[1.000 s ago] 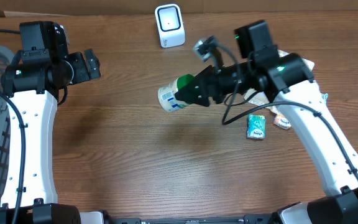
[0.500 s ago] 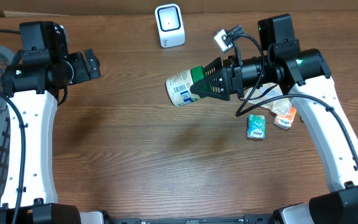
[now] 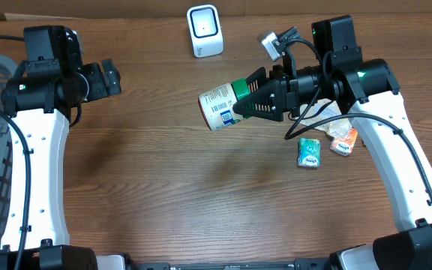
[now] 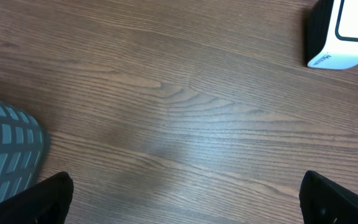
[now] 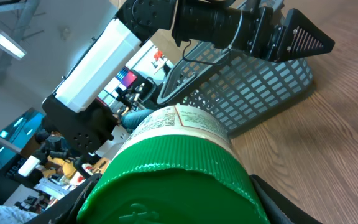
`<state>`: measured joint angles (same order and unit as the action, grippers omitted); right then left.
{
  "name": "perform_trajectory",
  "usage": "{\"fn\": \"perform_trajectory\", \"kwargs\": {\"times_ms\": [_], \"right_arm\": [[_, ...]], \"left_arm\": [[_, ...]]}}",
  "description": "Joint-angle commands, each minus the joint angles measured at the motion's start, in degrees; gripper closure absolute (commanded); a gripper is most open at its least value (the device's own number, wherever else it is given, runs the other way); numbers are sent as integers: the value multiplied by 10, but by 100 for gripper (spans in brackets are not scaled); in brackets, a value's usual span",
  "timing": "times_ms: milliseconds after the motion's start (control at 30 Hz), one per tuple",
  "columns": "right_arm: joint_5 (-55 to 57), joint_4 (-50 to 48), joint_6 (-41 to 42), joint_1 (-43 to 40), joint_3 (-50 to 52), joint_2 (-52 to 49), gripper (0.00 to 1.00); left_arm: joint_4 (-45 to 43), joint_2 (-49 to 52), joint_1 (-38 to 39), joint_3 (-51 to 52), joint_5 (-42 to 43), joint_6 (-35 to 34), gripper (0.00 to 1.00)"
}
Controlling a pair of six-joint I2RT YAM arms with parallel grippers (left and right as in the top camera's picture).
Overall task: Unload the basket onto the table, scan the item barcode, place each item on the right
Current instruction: 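Lift the jar and tilt it sideways with the right gripper, then hold the jar's label under the white scanner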
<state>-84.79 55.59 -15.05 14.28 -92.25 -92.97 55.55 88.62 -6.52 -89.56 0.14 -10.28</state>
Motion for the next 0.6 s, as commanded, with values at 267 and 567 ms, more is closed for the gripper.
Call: {"fn": "perform_trajectory", "kwargs": {"times_ms": [267,567], "right_arm": [[502,19,90,98,-13,-4,41],[925,-148,48,179,-11,-78,41]], "left_arm": [[-1,-2,-3,-7,-7,9,0],[-1,-2,-3,-7,-7,9,1]]}}
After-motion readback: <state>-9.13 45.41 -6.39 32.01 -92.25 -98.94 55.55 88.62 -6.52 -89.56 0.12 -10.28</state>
